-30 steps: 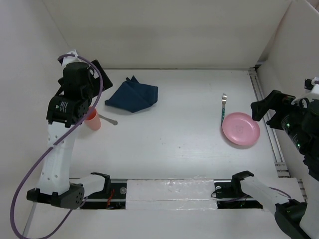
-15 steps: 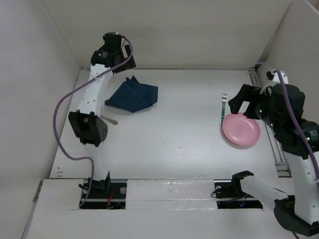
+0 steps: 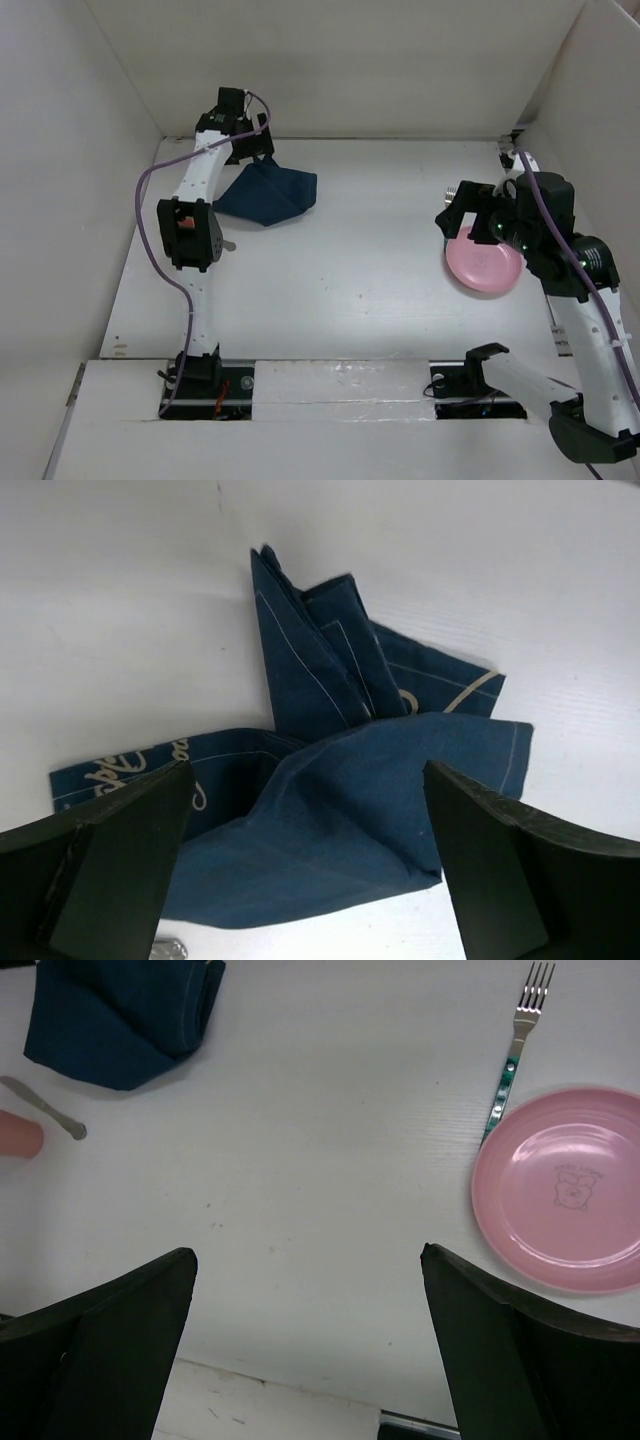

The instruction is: Set the dinner table for one person

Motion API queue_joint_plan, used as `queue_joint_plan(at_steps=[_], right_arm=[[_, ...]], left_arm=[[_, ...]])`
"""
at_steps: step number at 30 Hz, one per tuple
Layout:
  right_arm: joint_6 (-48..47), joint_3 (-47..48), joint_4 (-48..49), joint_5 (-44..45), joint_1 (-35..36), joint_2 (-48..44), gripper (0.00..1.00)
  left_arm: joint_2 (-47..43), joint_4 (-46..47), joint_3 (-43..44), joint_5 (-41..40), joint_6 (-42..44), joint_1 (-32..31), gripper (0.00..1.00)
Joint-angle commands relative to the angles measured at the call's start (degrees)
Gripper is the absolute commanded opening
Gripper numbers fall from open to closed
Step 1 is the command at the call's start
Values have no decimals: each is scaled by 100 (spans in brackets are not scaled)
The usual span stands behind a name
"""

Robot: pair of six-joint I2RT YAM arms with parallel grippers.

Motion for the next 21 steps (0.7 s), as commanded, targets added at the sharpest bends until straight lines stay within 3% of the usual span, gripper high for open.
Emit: queue_joint_plan(at_steps=[1,3,4,7,9,10,11,12,15,16,21], right_arm=[[-83,46,379,-120,-37,-71,100],[-83,46,379,-120,-37,-10,100],[-83,99,379,-120,-37,-10,100],[-83,99,379,-120,-37,-62,100],[-83,99,379,-67,-37,-63,100],[-83,99,379,-67,-37,-63,100],[-83,99,379,-67,-37,-63,100],[-83,99,379,-128,-37,-63,100],[-83,99,510,-182,-37,-10,100],[-23,29,511,-234,-37,-10,100],[-22,-77,686,-287,-37,-10,100]], left_arm=[[-214,288,-492,149,112,-27,93],[-152,288,-616,203,112,-27,86],[-100,288,-730,203,112,-27,73],[-169,288,-942,-42,112,-79,71],[-257,341,-1074,-95,60,-132,60],[-388,341,-1074,-96,59,-132,47],[-450,341,-1074,-96,59,-132,47],[-520,341,-1074,-96,59,-132,34],[-819,341,-1074,-44,59,-255,16],[-890,341,-1074,9,59,-325,3],[-1373,473,-960,606,121,-378,0]])
